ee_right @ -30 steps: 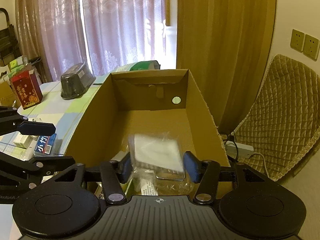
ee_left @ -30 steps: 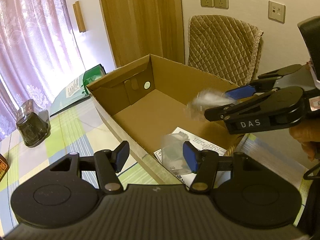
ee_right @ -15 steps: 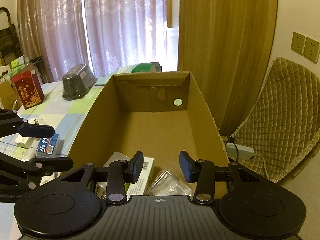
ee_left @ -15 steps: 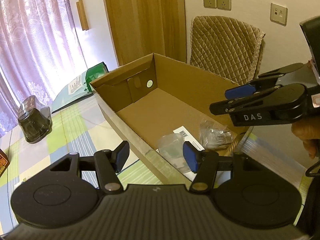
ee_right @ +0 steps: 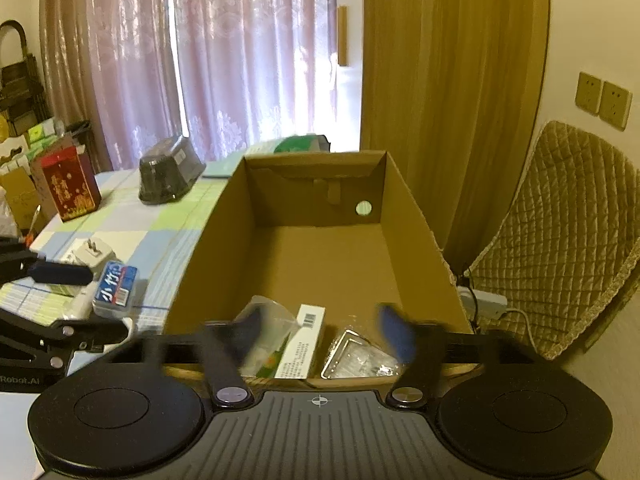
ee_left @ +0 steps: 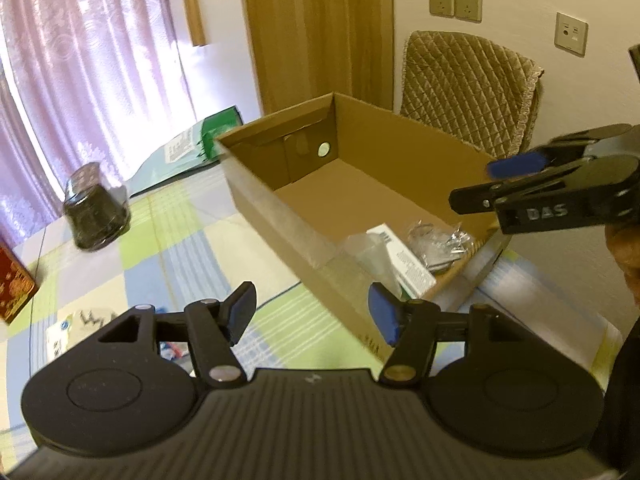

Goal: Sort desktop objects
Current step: 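Withdraw both tools from the cardboard box back over the table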

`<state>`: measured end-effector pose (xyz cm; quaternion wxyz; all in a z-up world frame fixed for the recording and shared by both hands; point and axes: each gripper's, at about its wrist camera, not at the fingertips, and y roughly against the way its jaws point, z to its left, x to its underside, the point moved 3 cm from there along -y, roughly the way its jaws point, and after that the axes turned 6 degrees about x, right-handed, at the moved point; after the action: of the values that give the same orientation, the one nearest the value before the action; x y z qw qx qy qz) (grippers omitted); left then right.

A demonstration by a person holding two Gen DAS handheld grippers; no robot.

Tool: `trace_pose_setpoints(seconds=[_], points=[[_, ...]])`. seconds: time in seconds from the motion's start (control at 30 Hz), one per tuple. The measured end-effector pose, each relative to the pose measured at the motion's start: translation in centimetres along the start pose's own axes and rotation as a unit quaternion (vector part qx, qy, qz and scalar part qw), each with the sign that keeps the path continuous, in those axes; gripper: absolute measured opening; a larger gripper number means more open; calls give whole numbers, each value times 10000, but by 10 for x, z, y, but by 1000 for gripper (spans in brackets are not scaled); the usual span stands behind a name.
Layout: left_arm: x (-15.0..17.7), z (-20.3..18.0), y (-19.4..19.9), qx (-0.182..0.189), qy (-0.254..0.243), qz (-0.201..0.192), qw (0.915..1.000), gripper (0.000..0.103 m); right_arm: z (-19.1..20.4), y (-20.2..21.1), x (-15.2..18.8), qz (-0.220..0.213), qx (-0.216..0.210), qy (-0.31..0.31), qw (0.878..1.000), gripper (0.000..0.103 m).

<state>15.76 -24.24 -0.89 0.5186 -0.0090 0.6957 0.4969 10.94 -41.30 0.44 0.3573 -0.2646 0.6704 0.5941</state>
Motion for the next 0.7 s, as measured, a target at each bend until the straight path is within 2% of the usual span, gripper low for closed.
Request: trace_pose_setpoints(seconds=[0.3, 0.4, 0.47, 0.7], points=[[52, 24, 42, -366, 369, 199, 9984, 67, 26, 31, 6, -94, -271, -27, 9996, 77], [72, 33, 57, -517, 491, 279, 9971, 72, 41, 43, 11, -164, -383, -30, 9991, 103], [84, 39, 68, -621, 565, 313, 9960, 76, 51, 50, 15, -186, -492, -35, 9986, 103], [121, 58, 98, -929, 959, 428, 9901, 81, 91, 61, 28, 2, -936, 80, 9956, 103]])
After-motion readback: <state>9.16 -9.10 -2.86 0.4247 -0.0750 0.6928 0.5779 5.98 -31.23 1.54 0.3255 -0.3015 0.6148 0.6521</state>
